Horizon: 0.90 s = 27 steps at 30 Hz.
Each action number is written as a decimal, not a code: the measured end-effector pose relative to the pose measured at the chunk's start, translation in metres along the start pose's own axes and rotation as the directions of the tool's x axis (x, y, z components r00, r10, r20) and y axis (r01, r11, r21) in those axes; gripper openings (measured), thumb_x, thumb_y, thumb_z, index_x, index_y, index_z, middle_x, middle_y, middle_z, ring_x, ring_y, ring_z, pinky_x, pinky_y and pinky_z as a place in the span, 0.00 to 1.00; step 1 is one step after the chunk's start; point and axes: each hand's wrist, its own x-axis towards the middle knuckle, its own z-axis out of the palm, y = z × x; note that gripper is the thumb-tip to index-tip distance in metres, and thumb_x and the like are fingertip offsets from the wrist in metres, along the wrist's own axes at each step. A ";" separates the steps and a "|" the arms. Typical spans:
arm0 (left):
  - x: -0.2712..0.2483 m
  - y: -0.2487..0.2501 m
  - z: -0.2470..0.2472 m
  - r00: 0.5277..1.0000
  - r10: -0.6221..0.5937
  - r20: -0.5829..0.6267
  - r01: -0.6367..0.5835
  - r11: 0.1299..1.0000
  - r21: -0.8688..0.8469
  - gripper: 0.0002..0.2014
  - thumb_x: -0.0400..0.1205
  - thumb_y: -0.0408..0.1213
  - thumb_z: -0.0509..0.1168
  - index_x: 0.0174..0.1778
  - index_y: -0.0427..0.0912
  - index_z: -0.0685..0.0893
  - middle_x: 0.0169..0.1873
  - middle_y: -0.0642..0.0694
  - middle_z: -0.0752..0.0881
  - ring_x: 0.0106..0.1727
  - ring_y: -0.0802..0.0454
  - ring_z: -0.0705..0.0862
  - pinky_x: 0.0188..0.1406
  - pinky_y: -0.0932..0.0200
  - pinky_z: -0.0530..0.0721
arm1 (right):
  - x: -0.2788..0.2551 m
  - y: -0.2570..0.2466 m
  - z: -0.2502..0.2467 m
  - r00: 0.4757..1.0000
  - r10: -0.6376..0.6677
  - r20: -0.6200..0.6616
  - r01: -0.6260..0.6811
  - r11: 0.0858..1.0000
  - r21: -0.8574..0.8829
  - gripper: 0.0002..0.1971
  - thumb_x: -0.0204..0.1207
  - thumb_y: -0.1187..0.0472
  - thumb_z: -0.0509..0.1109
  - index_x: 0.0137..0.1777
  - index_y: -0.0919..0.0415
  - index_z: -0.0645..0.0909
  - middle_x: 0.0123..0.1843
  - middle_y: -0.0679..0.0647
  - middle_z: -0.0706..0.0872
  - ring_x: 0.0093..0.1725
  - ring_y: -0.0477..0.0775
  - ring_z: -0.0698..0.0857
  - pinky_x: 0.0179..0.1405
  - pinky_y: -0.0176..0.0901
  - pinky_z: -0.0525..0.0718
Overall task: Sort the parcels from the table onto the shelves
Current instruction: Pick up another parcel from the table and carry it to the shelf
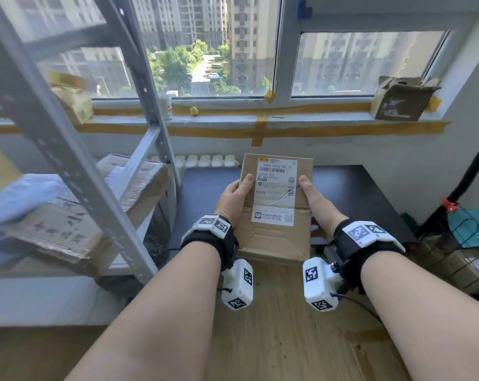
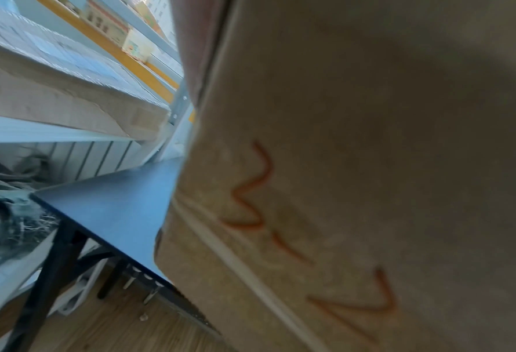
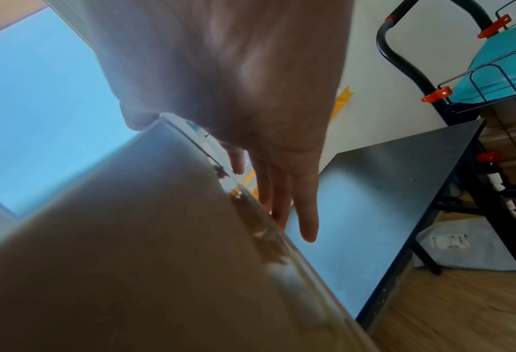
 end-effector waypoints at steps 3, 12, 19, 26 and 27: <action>-0.017 -0.007 -0.023 0.999 -0.033 -0.013 0.033 0.999 0.015 0.43 0.66 0.74 0.62 0.63 0.42 0.87 0.54 0.45 0.93 0.56 0.42 0.91 0.66 0.40 0.83 | -0.021 0.002 0.018 0.998 -0.065 0.014 0.065 0.998 0.011 0.35 0.77 0.29 0.53 0.69 0.56 0.79 0.54 0.54 0.89 0.52 0.57 0.87 0.67 0.60 0.80; -0.063 -0.038 -0.109 0.997 -0.077 -0.001 0.077 0.996 0.053 0.51 0.57 0.83 0.60 0.63 0.47 0.88 0.57 0.46 0.92 0.60 0.42 0.89 0.68 0.42 0.81 | -0.097 0.009 0.101 0.988 -0.145 0.048 0.144 0.989 0.016 0.23 0.83 0.37 0.52 0.52 0.50 0.84 0.50 0.54 0.90 0.44 0.48 0.87 0.44 0.42 0.81; -0.104 -0.064 -0.211 0.996 -0.076 0.040 0.075 0.997 0.035 0.53 0.52 0.85 0.64 0.66 0.51 0.86 0.59 0.48 0.91 0.61 0.42 0.89 0.69 0.39 0.80 | -0.176 0.005 0.188 0.982 -0.189 0.030 0.189 0.982 0.007 0.22 0.81 0.36 0.54 0.48 0.48 0.85 0.57 0.57 0.91 0.51 0.55 0.89 0.64 0.53 0.83; -0.209 0.002 -0.312 0.997 0.061 0.049 -0.058 0.996 -0.061 0.28 0.75 0.56 0.69 0.65 0.40 0.87 0.56 0.39 0.91 0.54 0.40 0.90 0.62 0.42 0.86 | -0.241 -0.031 0.271 0.961 -0.271 0.043 0.269 0.962 0.051 0.21 0.80 0.35 0.54 0.43 0.47 0.81 0.45 0.51 0.89 0.48 0.54 0.87 0.68 0.59 0.79; -0.216 0.008 -0.327 0.996 0.076 0.038 -0.074 0.995 -0.066 0.21 0.80 0.51 0.66 0.62 0.40 0.87 0.55 0.39 0.91 0.51 0.40 0.89 0.60 0.44 0.87 | -0.247 -0.039 0.282 0.958 -0.282 0.052 0.279 0.959 0.050 0.21 0.79 0.33 0.55 0.44 0.46 0.82 0.47 0.52 0.89 0.51 0.57 0.88 0.69 0.61 0.79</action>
